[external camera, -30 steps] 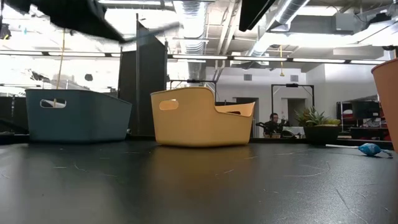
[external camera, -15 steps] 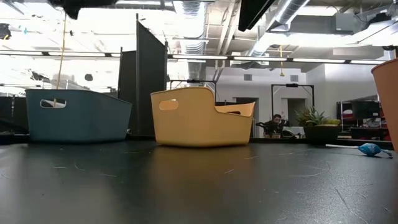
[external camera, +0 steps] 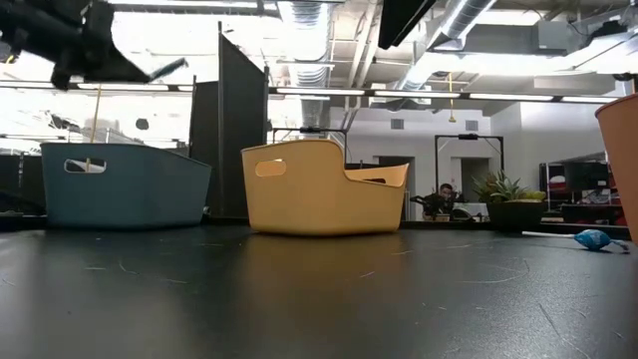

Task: Sort candy
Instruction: Put the blue gummy into the blue bin, then put the blue lollipop into the orange bin

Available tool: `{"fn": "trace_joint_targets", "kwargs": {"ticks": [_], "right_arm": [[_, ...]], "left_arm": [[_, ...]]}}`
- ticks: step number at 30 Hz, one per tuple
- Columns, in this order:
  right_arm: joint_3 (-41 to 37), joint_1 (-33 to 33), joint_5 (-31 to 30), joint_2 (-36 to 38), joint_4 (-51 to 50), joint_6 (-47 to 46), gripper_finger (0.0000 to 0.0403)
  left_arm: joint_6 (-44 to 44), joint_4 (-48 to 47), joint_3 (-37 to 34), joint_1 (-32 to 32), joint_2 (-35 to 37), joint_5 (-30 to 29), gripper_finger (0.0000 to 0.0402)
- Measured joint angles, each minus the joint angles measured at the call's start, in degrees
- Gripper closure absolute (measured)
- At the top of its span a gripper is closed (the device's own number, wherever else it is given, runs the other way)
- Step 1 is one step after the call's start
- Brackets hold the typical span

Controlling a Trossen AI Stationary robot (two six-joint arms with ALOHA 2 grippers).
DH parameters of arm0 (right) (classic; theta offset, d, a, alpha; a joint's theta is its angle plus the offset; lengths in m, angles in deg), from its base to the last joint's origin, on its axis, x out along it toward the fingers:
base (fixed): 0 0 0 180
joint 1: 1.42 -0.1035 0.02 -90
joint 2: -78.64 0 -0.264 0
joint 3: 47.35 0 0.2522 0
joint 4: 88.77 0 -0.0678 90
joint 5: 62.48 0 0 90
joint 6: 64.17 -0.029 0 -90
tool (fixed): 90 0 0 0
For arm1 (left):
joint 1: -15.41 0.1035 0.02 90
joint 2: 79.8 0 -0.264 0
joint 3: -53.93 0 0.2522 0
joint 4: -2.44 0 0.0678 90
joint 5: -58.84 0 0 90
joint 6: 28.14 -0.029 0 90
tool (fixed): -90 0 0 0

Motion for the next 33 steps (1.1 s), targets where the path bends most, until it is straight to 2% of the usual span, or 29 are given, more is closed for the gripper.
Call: {"fn": "trace_joint_targets", "kwargs": {"ticks": [5,9,14,20,23,26,27,29,33], "right_arm": [[0.0,0.1,-0.3,0.0,0.1,1.7,0.0127],[0.0,0.8,-0.5,0.0,0.2,4.3,0.0127],[0.0,1.2,-0.5,0.0,5.2,14.0,0.0127],[0.0,2.9,-0.5,0.0,6.7,27.7,0.0127],[0.0,5.3,-1.4,0.6,5.5,34.0,0.0127],[0.0,9.8,-1.3,2.9,5.1,37.4,0.0127],[0.3,12.0,0.1,3.8,4.9,37.3,0.0127],[1.3,17.2,6.7,5.5,4.5,34.3,0.0127],[1.2,27.5,26.3,8.5,1.8,23.2,0.0127]], "left_arm": [[10.4,-9.4,0.0,4.8,-0.3,2.3,0.0401],[14.1,-12.2,0.0,8.8,-0.3,7.8,0.0388],[17.0,-14.0,0.0,14.0,-1.8,13.7,0.0319],[22.3,-15.8,0.0,19.7,-5.5,13.9,0.0224],[21.9,-14.1,0.0,20.9,-6.9,15.4,0.0193],[18.6,-10.2,0.0,20.9,-8.3,16.7,0.0180],[17.5,-8.7,0.0,20.9,-8.7,16.7,0.0178],[15.8,-6.2,0.0,20.9,-9.5,16.5,0.0178],[15.4,-1.9,0.0,20.9,-10.3,18.1,0.0181]]}}
